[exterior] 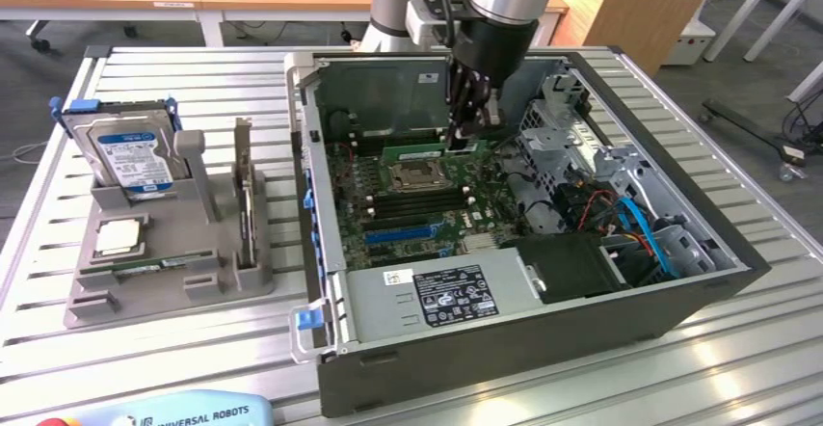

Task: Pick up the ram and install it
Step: 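Insert the ram into the slot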

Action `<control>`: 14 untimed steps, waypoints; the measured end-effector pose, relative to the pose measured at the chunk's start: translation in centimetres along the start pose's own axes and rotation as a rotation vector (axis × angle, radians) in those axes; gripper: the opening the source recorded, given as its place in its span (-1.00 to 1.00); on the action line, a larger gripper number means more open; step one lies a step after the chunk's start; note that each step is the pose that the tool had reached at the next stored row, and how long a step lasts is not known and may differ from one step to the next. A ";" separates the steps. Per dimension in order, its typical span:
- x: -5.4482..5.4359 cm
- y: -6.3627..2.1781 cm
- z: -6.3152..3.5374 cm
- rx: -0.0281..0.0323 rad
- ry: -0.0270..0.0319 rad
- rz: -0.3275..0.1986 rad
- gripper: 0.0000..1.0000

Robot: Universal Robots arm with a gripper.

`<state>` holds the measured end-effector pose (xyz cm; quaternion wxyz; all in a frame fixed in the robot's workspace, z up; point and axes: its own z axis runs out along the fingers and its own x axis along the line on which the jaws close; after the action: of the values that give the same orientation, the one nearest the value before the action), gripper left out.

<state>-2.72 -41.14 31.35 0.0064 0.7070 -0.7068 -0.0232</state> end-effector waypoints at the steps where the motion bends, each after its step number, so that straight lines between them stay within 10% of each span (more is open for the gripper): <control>1: 0.0 0.00 0.08 0.0000 0.0001 0.000 -0.76; 14: 0.0 -0.03 0.80 0.0004 -0.0005 0.015 -0.76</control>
<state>-2.72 -41.14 30.55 0.0062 0.7018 -0.7119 -0.0232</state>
